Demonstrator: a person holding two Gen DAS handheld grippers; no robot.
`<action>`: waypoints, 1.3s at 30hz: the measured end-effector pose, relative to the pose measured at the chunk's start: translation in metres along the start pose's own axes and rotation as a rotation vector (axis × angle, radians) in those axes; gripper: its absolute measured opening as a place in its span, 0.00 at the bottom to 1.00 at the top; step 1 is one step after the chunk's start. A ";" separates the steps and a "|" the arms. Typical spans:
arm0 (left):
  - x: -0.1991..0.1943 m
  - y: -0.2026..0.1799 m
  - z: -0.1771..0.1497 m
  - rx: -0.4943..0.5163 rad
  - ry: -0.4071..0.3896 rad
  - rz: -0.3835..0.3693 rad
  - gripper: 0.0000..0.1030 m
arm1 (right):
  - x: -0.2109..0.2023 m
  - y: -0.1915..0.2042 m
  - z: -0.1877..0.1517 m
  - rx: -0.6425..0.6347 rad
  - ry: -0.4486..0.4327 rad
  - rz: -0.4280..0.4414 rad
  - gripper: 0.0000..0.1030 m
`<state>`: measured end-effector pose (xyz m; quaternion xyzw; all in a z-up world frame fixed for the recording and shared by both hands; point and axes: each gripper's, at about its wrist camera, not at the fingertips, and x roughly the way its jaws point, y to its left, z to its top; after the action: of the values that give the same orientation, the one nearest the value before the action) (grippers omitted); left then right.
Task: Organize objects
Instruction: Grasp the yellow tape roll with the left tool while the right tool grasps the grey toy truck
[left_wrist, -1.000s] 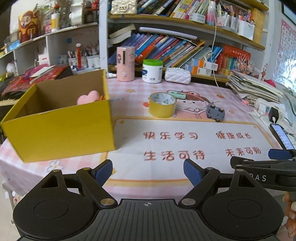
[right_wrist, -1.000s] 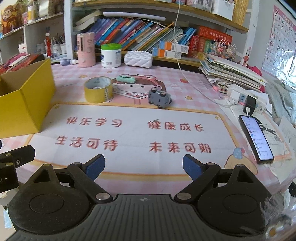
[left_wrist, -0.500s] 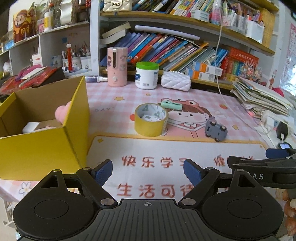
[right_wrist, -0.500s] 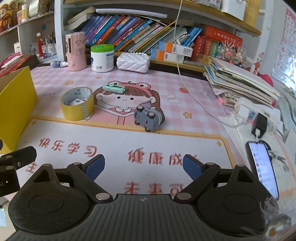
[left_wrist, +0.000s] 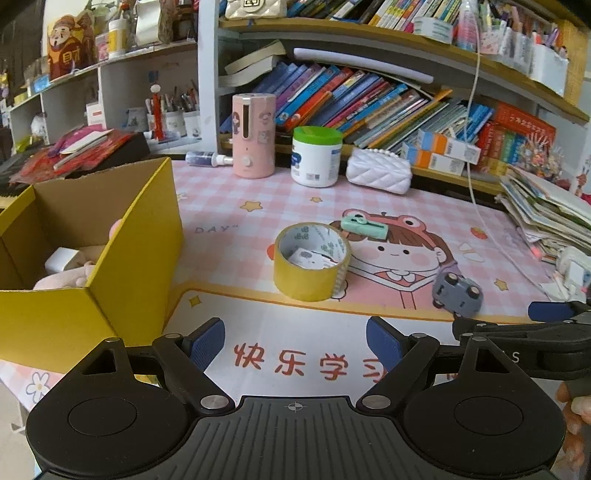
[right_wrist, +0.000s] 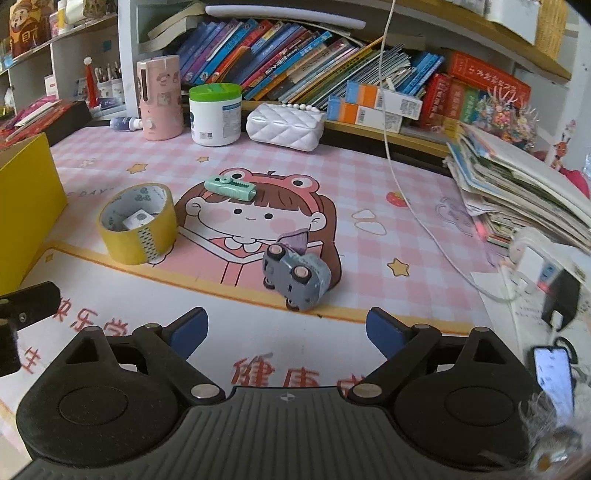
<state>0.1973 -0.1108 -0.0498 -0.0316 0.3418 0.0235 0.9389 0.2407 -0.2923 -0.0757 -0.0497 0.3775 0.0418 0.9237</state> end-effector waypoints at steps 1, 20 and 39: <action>0.002 -0.001 0.001 0.000 0.003 0.006 0.83 | 0.005 -0.001 0.001 -0.002 0.003 0.004 0.92; 0.074 -0.018 0.042 0.030 0.027 0.057 0.93 | 0.088 -0.012 0.029 -0.117 0.059 0.117 0.51; 0.156 -0.041 0.051 0.100 0.134 0.092 0.82 | 0.035 -0.030 0.024 -0.055 0.021 0.192 0.51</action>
<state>0.3517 -0.1439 -0.1097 0.0296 0.4058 0.0473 0.9123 0.2856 -0.3178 -0.0810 -0.0391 0.3891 0.1402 0.9096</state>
